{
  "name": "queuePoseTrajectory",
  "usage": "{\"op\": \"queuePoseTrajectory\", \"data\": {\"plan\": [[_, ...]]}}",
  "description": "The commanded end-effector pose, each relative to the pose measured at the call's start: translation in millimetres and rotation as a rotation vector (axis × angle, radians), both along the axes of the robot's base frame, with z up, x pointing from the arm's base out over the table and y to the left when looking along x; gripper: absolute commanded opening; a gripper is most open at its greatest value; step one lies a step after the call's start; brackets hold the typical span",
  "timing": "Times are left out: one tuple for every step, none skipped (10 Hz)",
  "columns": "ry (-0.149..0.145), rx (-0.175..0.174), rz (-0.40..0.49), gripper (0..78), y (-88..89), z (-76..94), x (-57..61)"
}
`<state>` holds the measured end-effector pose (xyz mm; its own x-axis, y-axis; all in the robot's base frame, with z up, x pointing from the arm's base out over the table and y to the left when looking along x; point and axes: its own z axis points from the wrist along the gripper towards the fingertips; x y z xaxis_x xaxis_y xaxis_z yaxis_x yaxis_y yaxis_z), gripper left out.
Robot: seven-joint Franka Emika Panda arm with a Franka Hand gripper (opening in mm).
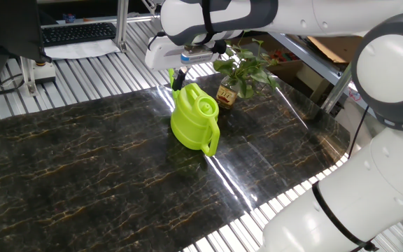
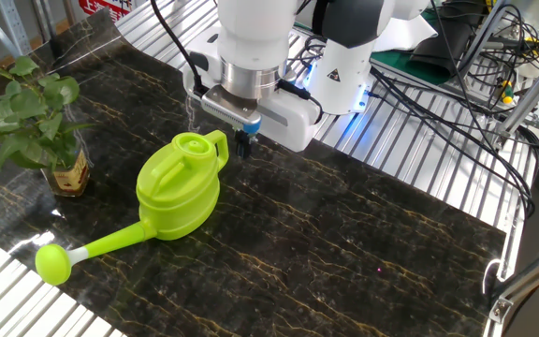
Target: Water the plant
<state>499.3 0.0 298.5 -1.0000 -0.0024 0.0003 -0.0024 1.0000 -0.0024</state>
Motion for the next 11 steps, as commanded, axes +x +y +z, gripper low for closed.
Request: {"op": "queuePoseTrajectory", "data": {"plan": [[-0.068,-0.096,0.086,0.0,0.2,0.2,-0.1],[-0.063,-0.092,0.092,0.0,0.2,0.2,-0.1],[-0.055,-0.082,0.101,0.0,0.2,0.2,-0.1],[-0.045,-0.044,0.101,0.0,0.2,0.2,-0.1],[-0.03,0.007,0.081,0.0,0.2,0.2,-0.1],[-0.027,0.006,0.081,0.0,0.2,0.2,-0.1],[-0.007,0.009,0.077,0.0,0.2,0.2,-0.1],[0.014,0.011,0.058,0.0,0.2,0.1,-0.1],[0.012,0.012,0.034,0.0,0.2,0.1,-0.1],[0.01,0.012,0.021,0.0,0.2,0.1,-0.1],[0.011,0.013,-0.012,0.0,0.2,0.0,-0.2]]}}
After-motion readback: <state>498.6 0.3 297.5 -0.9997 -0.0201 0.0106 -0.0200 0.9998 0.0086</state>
